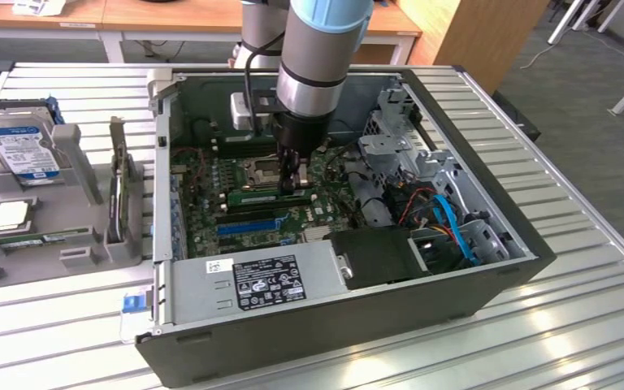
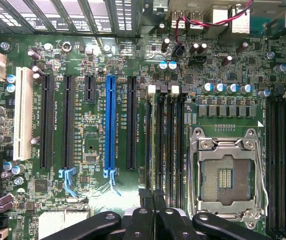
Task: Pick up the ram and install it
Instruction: 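Insert the ram into the slot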
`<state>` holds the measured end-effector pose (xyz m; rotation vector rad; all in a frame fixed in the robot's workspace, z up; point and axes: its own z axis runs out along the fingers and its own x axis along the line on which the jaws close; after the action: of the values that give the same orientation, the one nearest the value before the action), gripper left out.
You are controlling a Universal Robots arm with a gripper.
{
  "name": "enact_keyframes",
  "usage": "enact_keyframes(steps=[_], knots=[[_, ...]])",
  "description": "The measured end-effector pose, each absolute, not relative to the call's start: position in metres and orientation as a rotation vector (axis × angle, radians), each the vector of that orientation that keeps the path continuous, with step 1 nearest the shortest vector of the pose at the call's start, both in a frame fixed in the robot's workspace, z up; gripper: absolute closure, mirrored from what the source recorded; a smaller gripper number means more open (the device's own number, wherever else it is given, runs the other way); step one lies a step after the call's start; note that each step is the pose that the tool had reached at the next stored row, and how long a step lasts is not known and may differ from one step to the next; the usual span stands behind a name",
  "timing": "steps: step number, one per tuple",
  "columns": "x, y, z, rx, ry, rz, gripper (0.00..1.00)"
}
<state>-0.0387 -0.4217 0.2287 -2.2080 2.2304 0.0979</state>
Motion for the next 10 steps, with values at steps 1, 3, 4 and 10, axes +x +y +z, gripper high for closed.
enact_keyframes(steps=[1,3,4,10], knots=[[-0.0387,-0.4217,0.2287,-2.208,2.231,0.098,0.88],[-0.0387,-0.4217,0.2287,-2.208,2.23,0.098,0.88],[-0.0387,-0.4217,0.2287,-2.209,2.23,0.098,0.88],[-0.0387,-0.4216,0.2278,-2.22,2.218,0.098,0.88]])
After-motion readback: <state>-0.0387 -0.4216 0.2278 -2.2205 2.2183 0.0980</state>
